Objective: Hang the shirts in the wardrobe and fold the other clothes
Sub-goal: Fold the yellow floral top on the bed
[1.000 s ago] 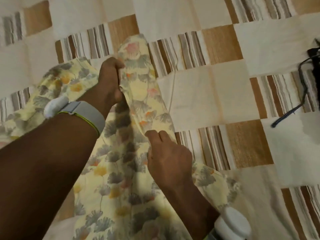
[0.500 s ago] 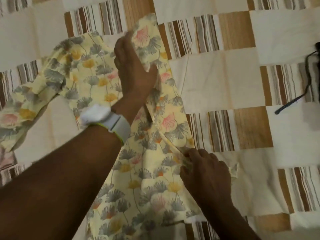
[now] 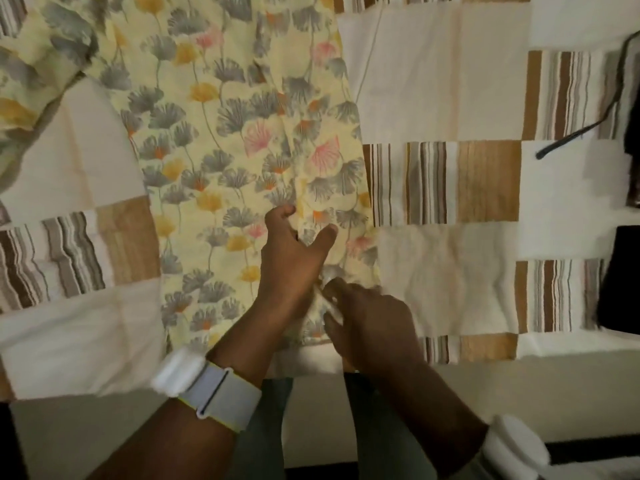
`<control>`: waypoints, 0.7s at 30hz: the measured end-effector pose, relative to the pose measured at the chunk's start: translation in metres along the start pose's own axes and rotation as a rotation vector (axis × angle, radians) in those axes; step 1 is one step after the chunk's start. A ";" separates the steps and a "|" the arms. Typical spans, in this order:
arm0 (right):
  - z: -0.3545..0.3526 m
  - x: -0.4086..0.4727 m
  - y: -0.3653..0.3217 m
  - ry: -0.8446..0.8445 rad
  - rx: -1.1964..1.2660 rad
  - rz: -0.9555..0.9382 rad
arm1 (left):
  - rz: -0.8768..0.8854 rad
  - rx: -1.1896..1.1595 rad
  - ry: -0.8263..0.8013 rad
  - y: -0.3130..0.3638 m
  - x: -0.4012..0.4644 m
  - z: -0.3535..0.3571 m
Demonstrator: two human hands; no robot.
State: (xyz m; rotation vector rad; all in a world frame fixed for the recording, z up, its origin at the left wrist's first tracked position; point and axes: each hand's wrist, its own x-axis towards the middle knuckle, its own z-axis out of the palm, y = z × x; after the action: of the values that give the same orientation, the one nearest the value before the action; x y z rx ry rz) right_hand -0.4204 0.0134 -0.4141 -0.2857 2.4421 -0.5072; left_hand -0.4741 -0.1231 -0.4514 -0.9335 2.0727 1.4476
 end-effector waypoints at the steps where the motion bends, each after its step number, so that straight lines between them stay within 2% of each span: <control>1: 0.007 0.001 -0.007 -0.072 0.010 0.022 | -0.017 0.000 -0.010 -0.004 0.000 -0.002; 3: 0.016 0.001 -0.012 -0.258 0.058 0.097 | -0.030 0.009 -0.049 -0.012 0.000 -0.006; 4: 0.016 0.001 -0.012 -0.293 0.077 0.125 | -0.031 0.016 -0.061 -0.016 -0.001 -0.008; 6: 0.012 0.000 -0.008 -0.206 0.090 0.164 | -0.028 0.016 -0.064 -0.026 -0.006 -0.008; 9: 0.005 0.001 0.013 0.103 0.243 0.340 | -0.018 -0.023 -0.072 -0.041 -0.019 -0.006; 11: 0.003 0.007 0.033 0.168 0.356 0.475 | -0.028 -0.015 -0.079 -0.054 -0.028 -0.002; 13: 0.004 0.011 0.049 0.097 0.384 0.532 | -0.033 0.022 -0.061 -0.064 -0.040 0.004; 17: 0.018 0.003 0.065 -0.042 0.499 0.532 | -0.034 0.038 0.008 -0.080 -0.055 0.009; 21: 0.018 -0.014 0.083 -0.191 0.452 0.552 | -0.063 0.057 0.048 -0.087 -0.059 0.011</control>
State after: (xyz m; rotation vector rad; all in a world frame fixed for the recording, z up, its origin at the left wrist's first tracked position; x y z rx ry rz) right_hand -0.4053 0.0875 -0.4546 0.4922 2.0264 -0.7150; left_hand -0.3698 -0.1161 -0.4699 -1.0100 2.0880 1.3394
